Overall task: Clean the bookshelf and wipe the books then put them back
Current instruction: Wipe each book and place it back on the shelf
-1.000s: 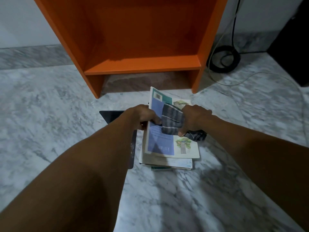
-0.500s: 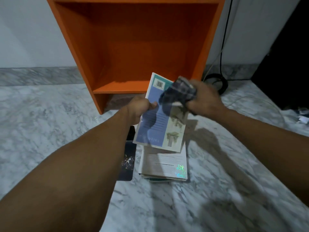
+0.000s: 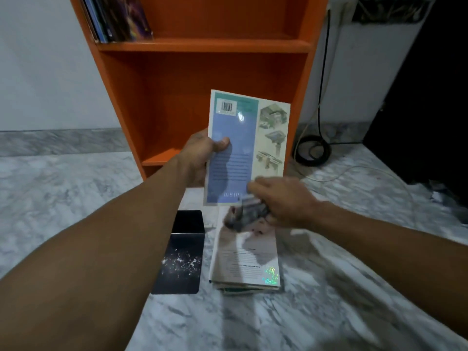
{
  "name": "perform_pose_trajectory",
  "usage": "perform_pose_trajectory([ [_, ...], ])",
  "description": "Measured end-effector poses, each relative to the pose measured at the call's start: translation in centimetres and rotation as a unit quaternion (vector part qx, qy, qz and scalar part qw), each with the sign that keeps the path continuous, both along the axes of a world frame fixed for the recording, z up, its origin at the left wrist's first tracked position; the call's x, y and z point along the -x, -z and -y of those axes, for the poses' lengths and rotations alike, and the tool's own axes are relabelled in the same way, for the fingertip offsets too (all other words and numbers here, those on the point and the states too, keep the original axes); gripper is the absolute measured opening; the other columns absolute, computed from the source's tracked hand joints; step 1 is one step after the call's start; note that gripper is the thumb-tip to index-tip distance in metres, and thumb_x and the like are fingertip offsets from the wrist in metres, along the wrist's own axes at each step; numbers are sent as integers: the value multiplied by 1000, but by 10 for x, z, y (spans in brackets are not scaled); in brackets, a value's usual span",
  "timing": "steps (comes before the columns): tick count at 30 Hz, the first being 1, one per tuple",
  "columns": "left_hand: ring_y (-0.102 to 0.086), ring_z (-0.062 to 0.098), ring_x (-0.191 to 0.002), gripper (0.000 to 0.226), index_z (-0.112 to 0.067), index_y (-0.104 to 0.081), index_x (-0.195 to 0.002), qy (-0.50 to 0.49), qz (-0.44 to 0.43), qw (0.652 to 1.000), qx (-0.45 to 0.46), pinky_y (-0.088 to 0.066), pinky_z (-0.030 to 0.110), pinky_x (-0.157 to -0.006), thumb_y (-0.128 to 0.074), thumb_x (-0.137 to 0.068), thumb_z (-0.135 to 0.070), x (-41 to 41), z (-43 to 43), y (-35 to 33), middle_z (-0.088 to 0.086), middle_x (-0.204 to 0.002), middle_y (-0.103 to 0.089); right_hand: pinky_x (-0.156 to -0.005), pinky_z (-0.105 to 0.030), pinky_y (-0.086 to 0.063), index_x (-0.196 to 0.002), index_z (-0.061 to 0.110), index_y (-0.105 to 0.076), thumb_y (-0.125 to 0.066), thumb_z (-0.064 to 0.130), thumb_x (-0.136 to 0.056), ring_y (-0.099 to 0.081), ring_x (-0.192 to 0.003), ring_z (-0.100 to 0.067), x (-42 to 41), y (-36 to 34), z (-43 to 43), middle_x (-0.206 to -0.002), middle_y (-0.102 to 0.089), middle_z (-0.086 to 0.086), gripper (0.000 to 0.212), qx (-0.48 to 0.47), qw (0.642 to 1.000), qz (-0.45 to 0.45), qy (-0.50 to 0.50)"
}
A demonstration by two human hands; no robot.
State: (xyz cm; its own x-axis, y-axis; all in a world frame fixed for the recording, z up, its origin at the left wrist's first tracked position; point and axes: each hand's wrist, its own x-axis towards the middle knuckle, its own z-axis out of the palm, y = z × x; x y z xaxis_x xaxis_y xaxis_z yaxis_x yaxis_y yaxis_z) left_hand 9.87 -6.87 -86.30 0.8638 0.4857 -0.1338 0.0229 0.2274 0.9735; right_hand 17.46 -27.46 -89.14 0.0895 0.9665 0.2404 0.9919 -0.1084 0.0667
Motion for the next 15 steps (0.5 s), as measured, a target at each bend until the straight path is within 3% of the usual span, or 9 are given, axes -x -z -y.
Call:
perform_pose_trajectory([
  [3,-69,31,-99,27,-14,-63,-121,13,-7,1000,-27,-57,51,-82,-57,-95,-14,4,2,2,12,-108,-71,-55,-27,-32,-96,14,-51,-68,16,-63,-54,-66,-26,-13,-51,-20,-87,-58,-12,38,-280,959,-8,43],
  [5,-68,32,-100,26,-14,-60,-121,20,-27,999,-38,-58,47,-78,-57,-95,-14,6,4,0,14,-109,-69,-56,-28,-30,-104,10,-55,-63,12,-68,-51,-77,-27,-29,-83,-36,-96,-55,-15,37,-352,925,17,143],
  [8,-65,38,-109,36,-18,-56,-129,41,-13,999,-3,-54,57,-85,-57,-94,-14,4,6,-3,18,-121,-65,-64,-34,-41,-119,20,-45,-61,5,-74,-50,-96,-32,-40,-71,-47,-112,-47,-15,50,-234,943,34,236],
  [10,-62,41,-113,38,-18,-55,-131,41,6,999,16,-50,64,-90,-56,-93,-13,4,6,-4,22,-125,-63,-74,-38,-48,-123,25,-44,-63,13,-82,-52,-102,-34,-29,-29,-38,-120,-46,-14,47,-127,973,44,189],
  [13,-64,42,-111,36,-17,-56,-130,14,4,1000,16,-49,66,-91,-57,-94,-13,7,-2,-1,20,-122,-66,-68,-31,-40,-123,31,-48,-59,24,-86,-59,-100,-30,-7,9,-13,-119,-56,-4,39,96,991,45,81],
  [14,-64,41,-111,36,-18,-56,-130,11,2,1000,21,-49,65,-91,-57,-95,-13,9,-4,1,18,-122,-66,-67,-29,-36,-116,28,-52,-60,21,-82,-61,-96,-27,-4,3,-7,-111,-60,0,36,115,991,19,72],
  [15,-64,40,-111,36,-20,-56,-130,12,0,999,30,-50,63,-90,-56,-95,-14,10,-6,1,17,-123,-66,-65,-27,-36,-107,23,-57,-60,18,-78,-63,-89,-26,-2,-7,-3,-99,-63,1,30,62,995,-29,71],
])
